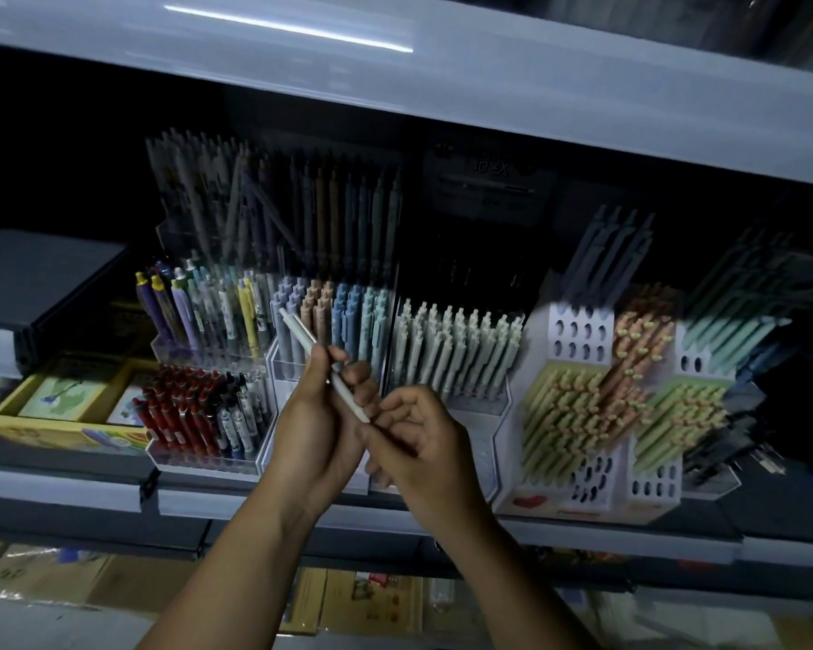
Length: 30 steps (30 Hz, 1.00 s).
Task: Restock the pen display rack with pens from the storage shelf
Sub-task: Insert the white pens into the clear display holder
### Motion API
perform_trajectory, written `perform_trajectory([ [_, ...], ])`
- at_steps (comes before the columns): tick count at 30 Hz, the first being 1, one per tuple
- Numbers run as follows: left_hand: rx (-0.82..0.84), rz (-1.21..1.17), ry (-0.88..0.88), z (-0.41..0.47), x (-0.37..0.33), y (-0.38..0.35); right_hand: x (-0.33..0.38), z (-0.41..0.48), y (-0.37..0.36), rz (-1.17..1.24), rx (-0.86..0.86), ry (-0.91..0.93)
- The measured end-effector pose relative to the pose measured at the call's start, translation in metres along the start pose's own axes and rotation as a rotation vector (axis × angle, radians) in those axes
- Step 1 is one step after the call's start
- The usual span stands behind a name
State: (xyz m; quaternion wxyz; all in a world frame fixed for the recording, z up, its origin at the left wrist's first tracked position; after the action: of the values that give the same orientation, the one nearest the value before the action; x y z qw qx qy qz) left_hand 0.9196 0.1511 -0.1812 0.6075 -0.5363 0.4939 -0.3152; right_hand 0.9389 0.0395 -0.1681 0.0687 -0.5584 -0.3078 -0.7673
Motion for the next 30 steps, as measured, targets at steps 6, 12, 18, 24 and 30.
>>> perform_trajectory([
  [6,-0.027,0.004,-0.034,-0.004,0.002,0.001,0.0,0.002,0.002,-0.075,-0.096,0.039],
  [12,-0.069,0.304,-0.149,-0.011,-0.013,0.014,-0.002,0.005,0.009,0.032,-0.15,0.037],
  [18,-0.074,0.365,-0.162,-0.018,-0.023,0.014,-0.007,0.01,-0.001,0.22,-0.032,-0.114],
  [24,-0.062,0.418,-0.193,-0.02,-0.032,0.011,-0.001,0.01,-0.005,0.271,0.09,-0.106],
  [30,-0.032,0.439,-0.194,-0.024,-0.031,0.006,-0.007,0.01,-0.008,0.234,0.139,-0.174],
])
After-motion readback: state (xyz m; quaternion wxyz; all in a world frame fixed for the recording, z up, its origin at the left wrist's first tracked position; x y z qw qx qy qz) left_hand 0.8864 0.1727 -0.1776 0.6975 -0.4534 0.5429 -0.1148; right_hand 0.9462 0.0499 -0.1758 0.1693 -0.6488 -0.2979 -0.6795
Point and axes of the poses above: each hand's wrist, its own z-axis towards the middle knuckle, its own y-axis out of the back of the hand, x = y × z, the point moved 8 cm from there along z, towards the middle knuckle, and after that the axes turned 13 degrees about -z, right-handed, at the moved point
